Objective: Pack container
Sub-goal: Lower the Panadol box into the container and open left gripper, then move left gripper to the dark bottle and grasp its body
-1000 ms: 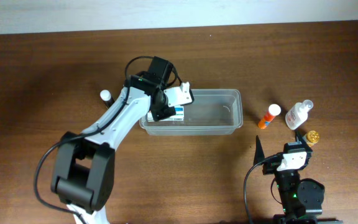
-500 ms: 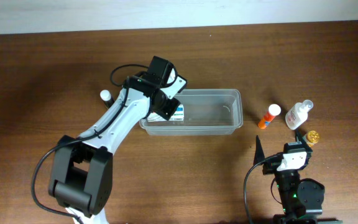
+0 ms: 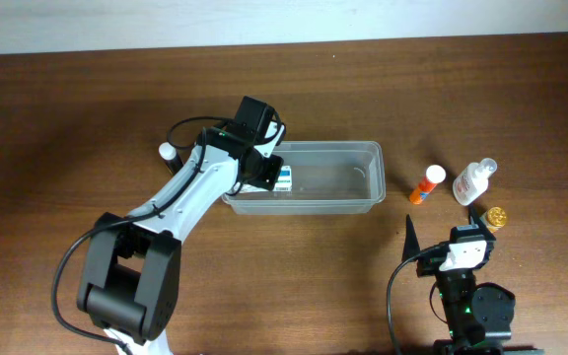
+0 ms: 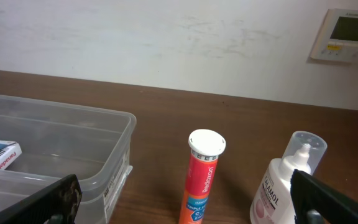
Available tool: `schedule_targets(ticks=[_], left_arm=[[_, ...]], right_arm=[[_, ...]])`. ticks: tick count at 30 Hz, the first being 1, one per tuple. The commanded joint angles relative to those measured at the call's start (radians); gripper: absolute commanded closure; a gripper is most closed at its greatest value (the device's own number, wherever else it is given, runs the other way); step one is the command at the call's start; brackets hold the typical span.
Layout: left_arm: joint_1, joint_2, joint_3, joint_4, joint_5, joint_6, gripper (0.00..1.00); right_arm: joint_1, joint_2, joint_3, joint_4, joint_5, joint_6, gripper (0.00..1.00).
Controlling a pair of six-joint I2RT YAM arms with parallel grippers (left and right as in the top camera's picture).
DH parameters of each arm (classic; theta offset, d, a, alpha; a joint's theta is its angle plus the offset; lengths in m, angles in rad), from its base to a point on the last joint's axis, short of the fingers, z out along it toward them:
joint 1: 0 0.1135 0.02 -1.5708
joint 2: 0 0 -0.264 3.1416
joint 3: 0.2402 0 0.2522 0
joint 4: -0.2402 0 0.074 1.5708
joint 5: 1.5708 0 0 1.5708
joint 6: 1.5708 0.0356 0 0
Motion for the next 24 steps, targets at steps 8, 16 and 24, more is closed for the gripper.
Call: schedule_targets(ticks=[8,16,24], left_arm=[[-0.004,0.108,-0.01,0.043,-0.014,-0.049,0.99],[-0.004,0.087,0.063,-0.005,-0.013,-0.049,0.99],[0.002,-0.026,0.401,-0.241,-0.04,-0.049,0.99]], right_arm=[[-0.007,-0.009,-0.005,-0.006,0.001,0.005,0.02],[-0.007,-0.009,-0.005,-0.006,0.001,0.005,0.02],[-0.007,-0.009,-0.005,-0.006,0.001,0.005,0.02]])
